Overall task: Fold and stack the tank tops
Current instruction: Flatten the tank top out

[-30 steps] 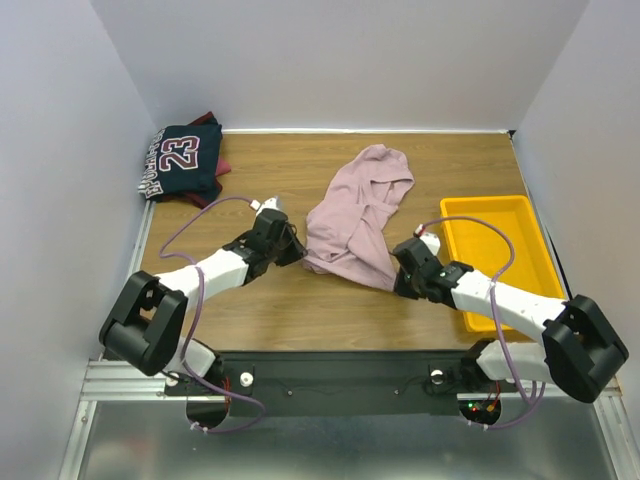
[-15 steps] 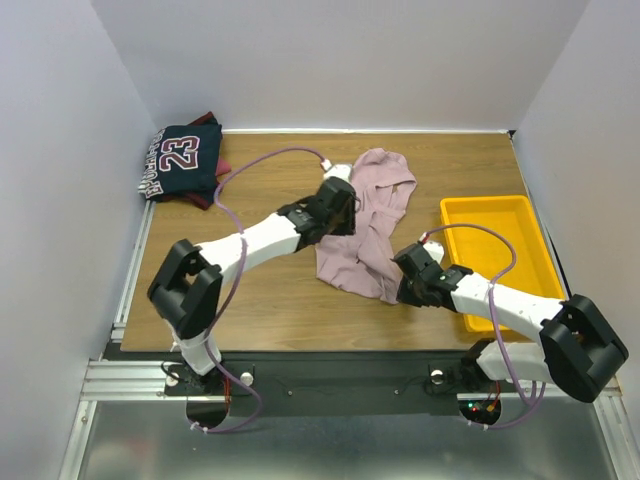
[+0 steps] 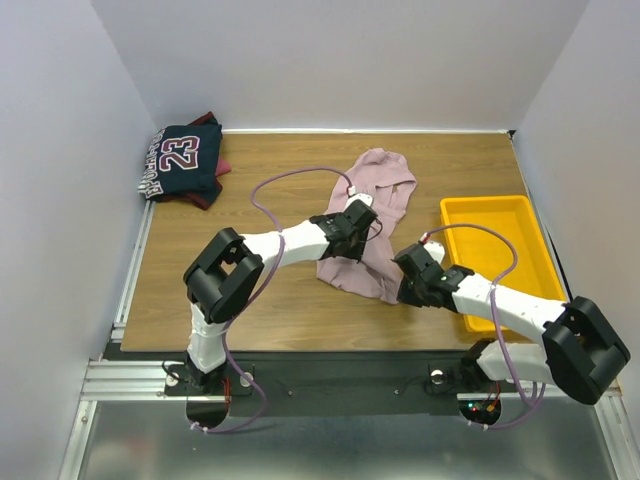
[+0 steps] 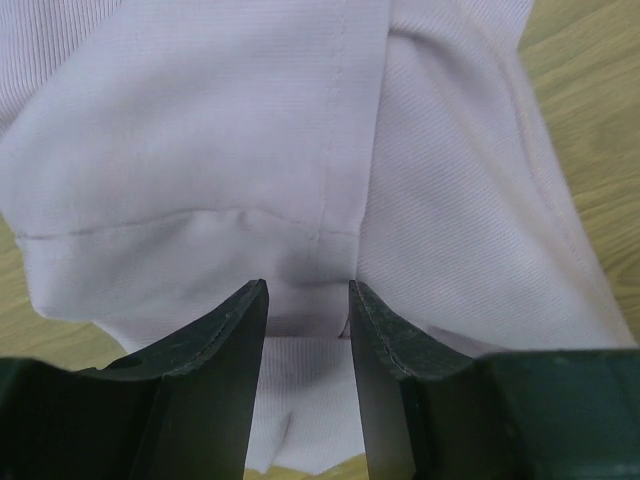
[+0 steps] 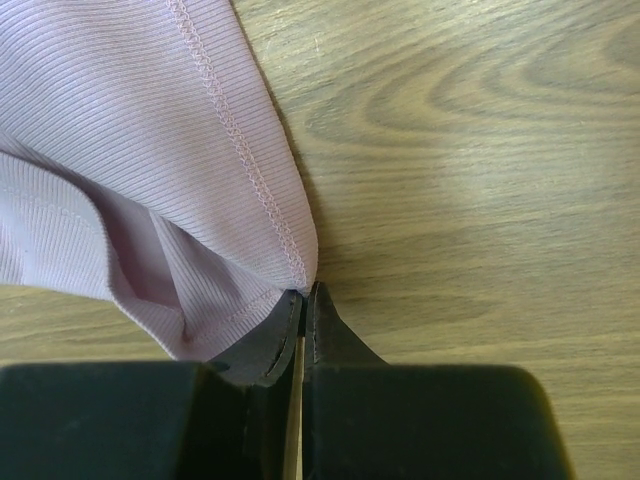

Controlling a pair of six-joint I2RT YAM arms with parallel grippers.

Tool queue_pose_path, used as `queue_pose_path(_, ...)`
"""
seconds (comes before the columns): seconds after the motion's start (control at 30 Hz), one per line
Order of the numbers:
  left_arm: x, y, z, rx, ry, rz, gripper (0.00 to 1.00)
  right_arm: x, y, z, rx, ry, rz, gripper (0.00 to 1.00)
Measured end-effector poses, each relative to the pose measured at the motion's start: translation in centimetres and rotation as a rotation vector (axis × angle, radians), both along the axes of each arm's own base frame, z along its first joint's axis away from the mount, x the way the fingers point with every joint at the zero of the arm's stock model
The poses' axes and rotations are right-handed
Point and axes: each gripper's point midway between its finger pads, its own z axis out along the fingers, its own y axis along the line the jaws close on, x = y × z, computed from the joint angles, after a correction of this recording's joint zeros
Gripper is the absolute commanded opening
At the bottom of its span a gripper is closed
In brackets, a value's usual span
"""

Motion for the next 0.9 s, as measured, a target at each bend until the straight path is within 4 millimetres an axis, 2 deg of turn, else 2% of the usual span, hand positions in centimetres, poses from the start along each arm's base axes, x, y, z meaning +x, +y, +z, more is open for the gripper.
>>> queue_pose_path(0.17,1.0,-1.2,1.3,-0.021,-0.04,-0.007,0.49,0.0,0.0,0.3,0.008,-0.008,-0.002,0.01)
queue_pose_path(0.27,1.2,-1.4,1.4,-0.023,-0.048,-0.008,0.49,-0.2,-0.2,0.2,0.006,-0.006,-0.004,0.0)
queue_pose_path(0.63,1.7,-1.3,-1.6,0.05,-0.037,-0.005,0.49,-0.3,-0.3,0.2,0.01,-0.008,-0.006,0.0)
queue_pose_path(0.9,3.3,-1.7,0.2,0.048,-0.104,0.023,0.48,-0.3,-0.2,0.4,0.015,-0.013,-0.007,0.0)
